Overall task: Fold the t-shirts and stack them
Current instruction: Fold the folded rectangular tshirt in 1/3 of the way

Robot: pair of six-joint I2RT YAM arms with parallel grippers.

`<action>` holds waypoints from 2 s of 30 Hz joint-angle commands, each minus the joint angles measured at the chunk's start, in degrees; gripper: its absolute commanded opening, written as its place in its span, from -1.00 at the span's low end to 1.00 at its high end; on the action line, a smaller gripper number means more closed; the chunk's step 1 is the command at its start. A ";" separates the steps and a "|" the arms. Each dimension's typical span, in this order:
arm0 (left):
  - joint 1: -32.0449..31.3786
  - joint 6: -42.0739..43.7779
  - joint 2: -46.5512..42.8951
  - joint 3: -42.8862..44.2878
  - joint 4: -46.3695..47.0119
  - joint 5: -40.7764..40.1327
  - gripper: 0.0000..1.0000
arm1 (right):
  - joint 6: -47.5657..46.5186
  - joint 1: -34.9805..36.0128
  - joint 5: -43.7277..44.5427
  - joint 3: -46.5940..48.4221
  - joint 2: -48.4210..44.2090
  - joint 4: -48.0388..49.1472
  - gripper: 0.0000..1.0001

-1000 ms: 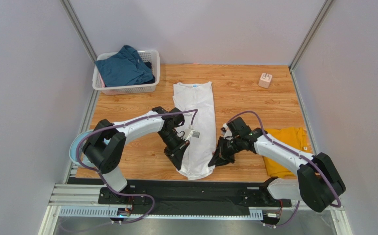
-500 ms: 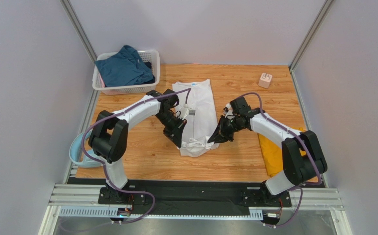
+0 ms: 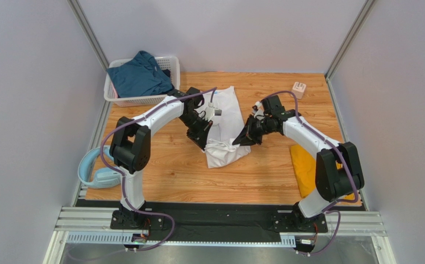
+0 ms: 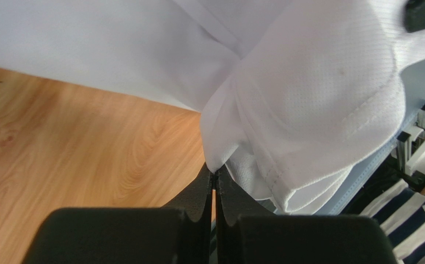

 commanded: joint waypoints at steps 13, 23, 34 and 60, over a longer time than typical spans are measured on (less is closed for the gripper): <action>5.88 2.85 6.86 14.96 -4.17 -10.67 -1.00 | -2.49 -2.41 -3.06 13.80 15.46 0.87 -1.00; 5.88 1.44 23.10 33.06 -6.80 -11.55 -1.00 | 1.99 -3.03 -7.28 22.49 29.25 6.50 -0.63; 8.86 4.60 25.86 39.49 -9.26 -21.03 -0.75 | 2.43 -7.76 -8.25 30.07 35.34 3.52 0.13; 8.25 5.22 -18.35 0.03 2.96 -2.06 0.91 | -10.76 5.50 -6.74 45.60 37.86 -8.45 0.04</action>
